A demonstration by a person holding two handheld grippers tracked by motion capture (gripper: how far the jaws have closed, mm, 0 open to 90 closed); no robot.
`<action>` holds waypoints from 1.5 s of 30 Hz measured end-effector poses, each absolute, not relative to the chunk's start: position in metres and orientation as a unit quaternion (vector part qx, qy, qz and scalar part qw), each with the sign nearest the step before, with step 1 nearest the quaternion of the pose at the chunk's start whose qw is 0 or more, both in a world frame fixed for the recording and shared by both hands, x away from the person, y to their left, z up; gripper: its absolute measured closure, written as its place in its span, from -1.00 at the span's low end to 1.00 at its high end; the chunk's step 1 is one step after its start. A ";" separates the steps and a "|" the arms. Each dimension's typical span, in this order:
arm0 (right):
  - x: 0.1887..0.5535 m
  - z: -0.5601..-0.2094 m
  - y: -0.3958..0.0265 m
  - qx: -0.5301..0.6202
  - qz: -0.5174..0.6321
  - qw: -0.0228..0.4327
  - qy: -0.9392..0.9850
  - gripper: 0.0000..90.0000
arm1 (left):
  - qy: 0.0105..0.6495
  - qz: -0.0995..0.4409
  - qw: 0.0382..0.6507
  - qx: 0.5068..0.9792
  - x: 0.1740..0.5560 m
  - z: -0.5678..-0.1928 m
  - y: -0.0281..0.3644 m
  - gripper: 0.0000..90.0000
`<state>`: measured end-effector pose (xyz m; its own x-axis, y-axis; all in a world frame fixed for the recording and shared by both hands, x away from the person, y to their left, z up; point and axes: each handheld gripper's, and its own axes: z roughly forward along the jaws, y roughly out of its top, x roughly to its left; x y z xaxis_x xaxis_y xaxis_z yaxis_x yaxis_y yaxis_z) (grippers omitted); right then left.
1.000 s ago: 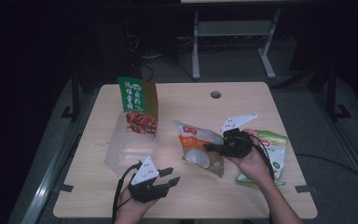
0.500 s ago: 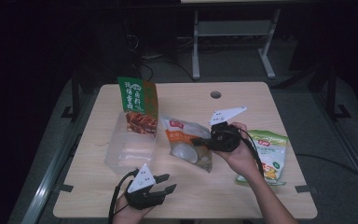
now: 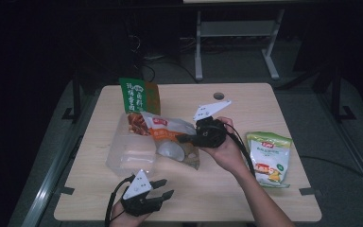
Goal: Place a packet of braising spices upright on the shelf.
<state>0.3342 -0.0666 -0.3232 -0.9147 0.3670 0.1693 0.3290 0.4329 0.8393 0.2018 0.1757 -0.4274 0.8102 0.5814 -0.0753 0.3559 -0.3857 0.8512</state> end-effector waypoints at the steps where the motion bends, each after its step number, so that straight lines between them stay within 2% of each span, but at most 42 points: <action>1: 0.335 -0.323 -0.064 0.204 0.492 0.018 0.846 1.00 | 0.284 0.118 0.474 0.825 0.202 -0.427 0.176 0.23; 31: 0.349 -0.319 0.000 0.163 0.514 -0.011 0.842 1.00 | 0.286 0.112 0.472 0.826 0.203 -0.435 0.177 0.22; 45: 0.354 -0.338 0.027 0.154 0.486 -0.028 0.860 1.00 | 0.278 0.114 0.469 0.830 0.203 -0.436 0.178 0.22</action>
